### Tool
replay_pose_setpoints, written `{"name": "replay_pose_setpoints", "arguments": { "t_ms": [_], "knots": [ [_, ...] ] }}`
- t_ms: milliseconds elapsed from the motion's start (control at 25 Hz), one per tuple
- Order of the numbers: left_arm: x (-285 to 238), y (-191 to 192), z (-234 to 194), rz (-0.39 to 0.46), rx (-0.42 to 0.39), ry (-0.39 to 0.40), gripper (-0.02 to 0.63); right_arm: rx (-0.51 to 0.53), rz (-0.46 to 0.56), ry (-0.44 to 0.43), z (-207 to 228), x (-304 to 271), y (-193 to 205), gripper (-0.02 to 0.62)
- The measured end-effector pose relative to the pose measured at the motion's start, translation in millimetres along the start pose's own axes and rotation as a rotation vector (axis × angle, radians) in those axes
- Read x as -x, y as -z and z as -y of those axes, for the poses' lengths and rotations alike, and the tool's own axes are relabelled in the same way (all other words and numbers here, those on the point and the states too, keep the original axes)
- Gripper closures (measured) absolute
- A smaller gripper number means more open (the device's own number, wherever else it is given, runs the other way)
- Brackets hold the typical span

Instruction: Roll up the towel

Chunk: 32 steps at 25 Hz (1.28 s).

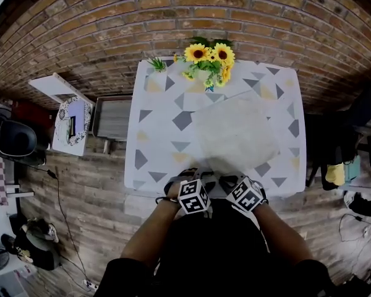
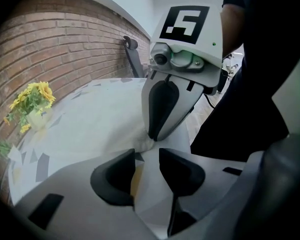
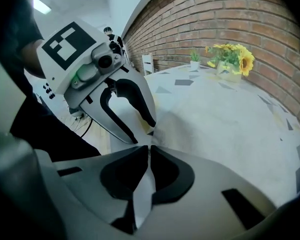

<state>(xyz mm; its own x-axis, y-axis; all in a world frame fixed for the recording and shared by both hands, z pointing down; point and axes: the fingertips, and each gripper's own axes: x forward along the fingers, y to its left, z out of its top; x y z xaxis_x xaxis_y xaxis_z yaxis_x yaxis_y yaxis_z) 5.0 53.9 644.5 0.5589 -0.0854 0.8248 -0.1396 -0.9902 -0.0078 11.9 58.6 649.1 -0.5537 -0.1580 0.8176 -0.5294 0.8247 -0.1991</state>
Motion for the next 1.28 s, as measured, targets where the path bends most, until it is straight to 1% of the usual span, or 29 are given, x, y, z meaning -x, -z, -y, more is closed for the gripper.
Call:
{"name": "replay_pose_setpoints", "arguments": {
  "t_ms": [80, 160, 240, 400, 560, 640, 680, 840, 1040, 1080, 1160, 1280],
  "knots": [
    [-0.3, -5.0, -2.7, 0.007, -0.031, -0.029, 0.456, -0.030, 0.028, -0.004, 1.1, 6.0, -6.3, 0.565],
    [0.1, -11.6, -8.6, 0.009, -0.076, -0.081, 0.449, -0.072, 0.055, -0.019, 2.6, 11.6, -10.1, 0.571],
    [0.3, -19.3, -10.8, 0.014, -0.116, -0.104, 0.445, -0.114, 0.085, -0.036, 4.5, 17.8, -14.1, 0.574],
    [-2.8, -29.9, -8.9, 0.012, -0.171, -0.097, 0.446, -0.174, 0.139, -0.059, 10.6, 30.7, -21.6, 0.575],
    [-4.9, -33.1, -8.5, 0.017, -0.156, -0.089, 0.453, -0.181, 0.149, -0.058, 15.1, 34.9, -21.8, 0.577],
    [-6.3, -32.0, -8.8, 0.014, -0.140, -0.083, 0.499, -0.178, 0.141, -0.042, 18.9, 34.1, -19.1, 0.578],
    [-6.9, -30.9, -10.3, 0.008, -0.134, -0.088, 0.503, -0.177, 0.134, -0.027, 22.1, 33.0, -17.3, 0.578],
    [-8.2, -28.5, -20.7, -0.016, -0.135, -0.151, 0.502, -0.201, 0.109, 0.039, 40.1, 27.0, -10.9, 0.578],
    [-0.9, -37.4, -32.6, -0.017, -0.186, -0.242, 0.482, -0.218, 0.097, 0.130, 64.0, 25.9, -6.9, 0.578],
    [-0.2, -39.3, -33.4, -0.017, -0.198, -0.246, 0.480, -0.224, 0.096, 0.140, 67.3, 25.7, -5.9, 0.578],
    [-3.3, -40.2, -31.2, -0.027, -0.228, -0.221, 0.474, -0.234, 0.099, 0.141, 70.8, 24.4, -4.7, 0.578],
    [-14.5, -35.7, -21.3, -0.063, -0.275, -0.130, 0.468, -0.232, 0.111, 0.119, 69.8, 21.6, -7.7, 0.578]
  ]
}}
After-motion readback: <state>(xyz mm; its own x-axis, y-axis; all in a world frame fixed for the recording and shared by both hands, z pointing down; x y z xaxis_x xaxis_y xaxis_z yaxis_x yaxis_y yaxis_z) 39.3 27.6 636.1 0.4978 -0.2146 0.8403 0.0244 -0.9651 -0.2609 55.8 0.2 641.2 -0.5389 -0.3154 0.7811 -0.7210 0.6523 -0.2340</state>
